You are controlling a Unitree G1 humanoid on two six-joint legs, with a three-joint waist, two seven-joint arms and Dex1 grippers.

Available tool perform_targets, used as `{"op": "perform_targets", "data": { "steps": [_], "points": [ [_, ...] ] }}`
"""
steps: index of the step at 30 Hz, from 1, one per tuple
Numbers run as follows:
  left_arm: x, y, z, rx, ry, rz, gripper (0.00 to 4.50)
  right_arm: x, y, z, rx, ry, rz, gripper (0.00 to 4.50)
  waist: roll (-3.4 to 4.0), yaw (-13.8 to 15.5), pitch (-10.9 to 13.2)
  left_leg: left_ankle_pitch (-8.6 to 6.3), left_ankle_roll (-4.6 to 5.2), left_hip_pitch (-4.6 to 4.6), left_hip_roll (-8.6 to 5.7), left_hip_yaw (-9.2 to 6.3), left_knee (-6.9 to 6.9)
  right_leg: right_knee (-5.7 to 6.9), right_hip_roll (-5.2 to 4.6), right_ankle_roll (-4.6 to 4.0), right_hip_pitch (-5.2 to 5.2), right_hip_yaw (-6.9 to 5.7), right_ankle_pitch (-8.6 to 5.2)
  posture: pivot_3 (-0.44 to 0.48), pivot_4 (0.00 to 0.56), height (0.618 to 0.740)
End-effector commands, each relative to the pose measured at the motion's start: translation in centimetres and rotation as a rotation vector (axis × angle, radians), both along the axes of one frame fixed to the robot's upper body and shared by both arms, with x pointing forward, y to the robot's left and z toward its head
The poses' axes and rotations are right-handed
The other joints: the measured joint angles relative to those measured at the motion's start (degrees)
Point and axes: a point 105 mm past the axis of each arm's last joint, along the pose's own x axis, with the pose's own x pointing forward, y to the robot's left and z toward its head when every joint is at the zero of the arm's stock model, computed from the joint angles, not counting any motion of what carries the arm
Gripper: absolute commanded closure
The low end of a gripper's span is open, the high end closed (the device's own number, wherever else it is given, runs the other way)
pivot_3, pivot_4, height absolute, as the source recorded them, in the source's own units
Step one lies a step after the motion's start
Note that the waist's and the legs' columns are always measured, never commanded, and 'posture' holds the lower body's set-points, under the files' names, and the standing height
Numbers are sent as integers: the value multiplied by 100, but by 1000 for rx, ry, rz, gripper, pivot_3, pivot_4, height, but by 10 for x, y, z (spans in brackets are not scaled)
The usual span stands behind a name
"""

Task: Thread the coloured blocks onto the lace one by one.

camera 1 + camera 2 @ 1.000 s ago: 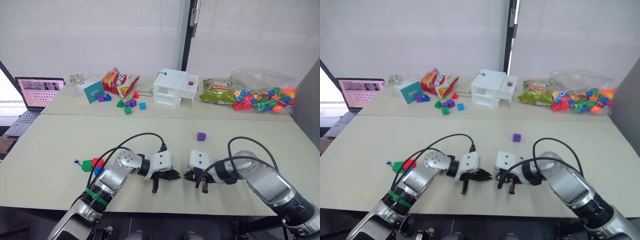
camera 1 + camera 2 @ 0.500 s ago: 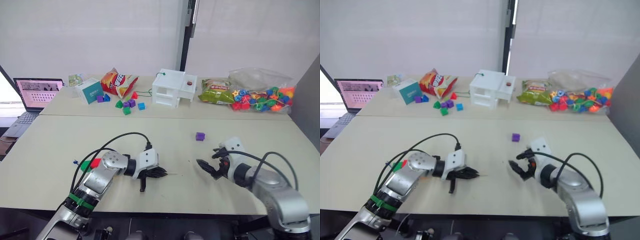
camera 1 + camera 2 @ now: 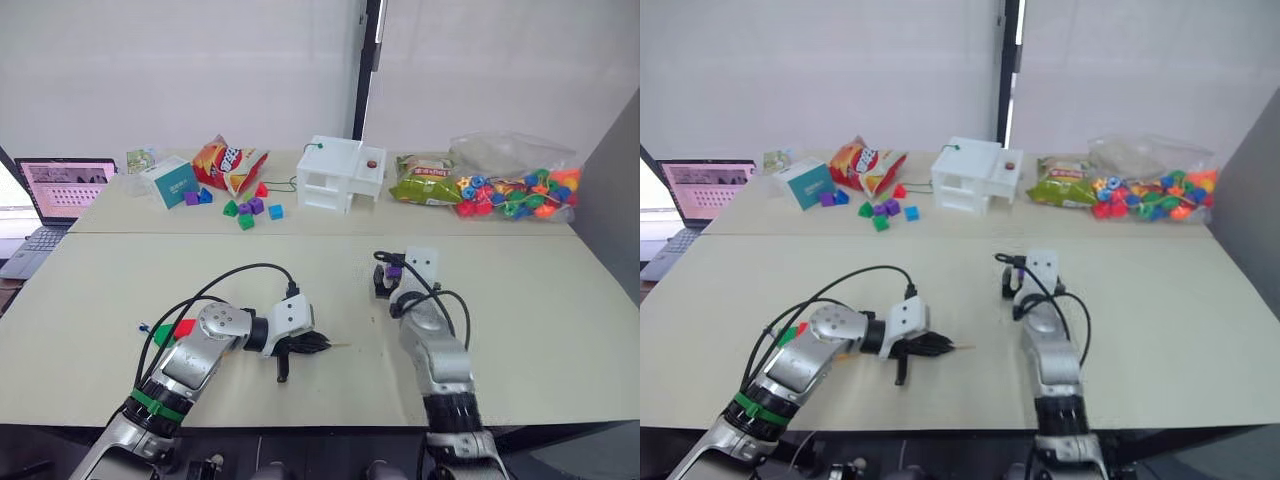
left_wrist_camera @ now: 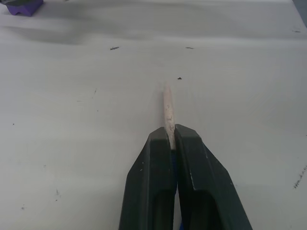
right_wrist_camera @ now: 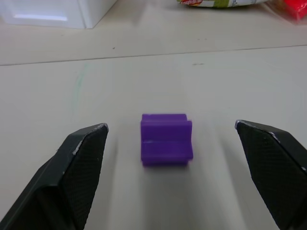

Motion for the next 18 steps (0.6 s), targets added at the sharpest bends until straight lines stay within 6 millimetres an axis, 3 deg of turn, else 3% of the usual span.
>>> {"op": "perform_targets", "data": {
  "steps": [1,3,12,15,18],
  "points": [
    [-2,-2,11,-23,-37,-3,4500,17,5,4,7,-44,26,14,0,-17,0,0,0,0,0,0,-2,1,0,0,0,0,0,0,150,740],
    [-3,-1,9,-17,-35,1,4500,25,9,0,26,-36,40,254,0,-57,0,0,0,1,2,2,-4,2,2,-1,1,1,1,0,150,740],
    [-3,0,10,-15,-35,13,4500,12,13,0,107,-65,57,3237,2,-101,-1,1,-1,-2,7,1,-8,34,3,-1,-3,1,1,0,150,740],
    [-3,1,9,-15,-34,13,4500,0,15,7,126,-90,82,3288,2,-108,-1,0,0,-1,8,0,-8,36,3,-1,-3,1,1,0,150,740],
    [-2,1,8,-15,-31,12,4500,-42,24,22,110,-135,179,3288,5,-76,-2,-2,3,-8,8,-5,-8,37,3,-1,-8,-1,0,0,150,740]
  ]
}}
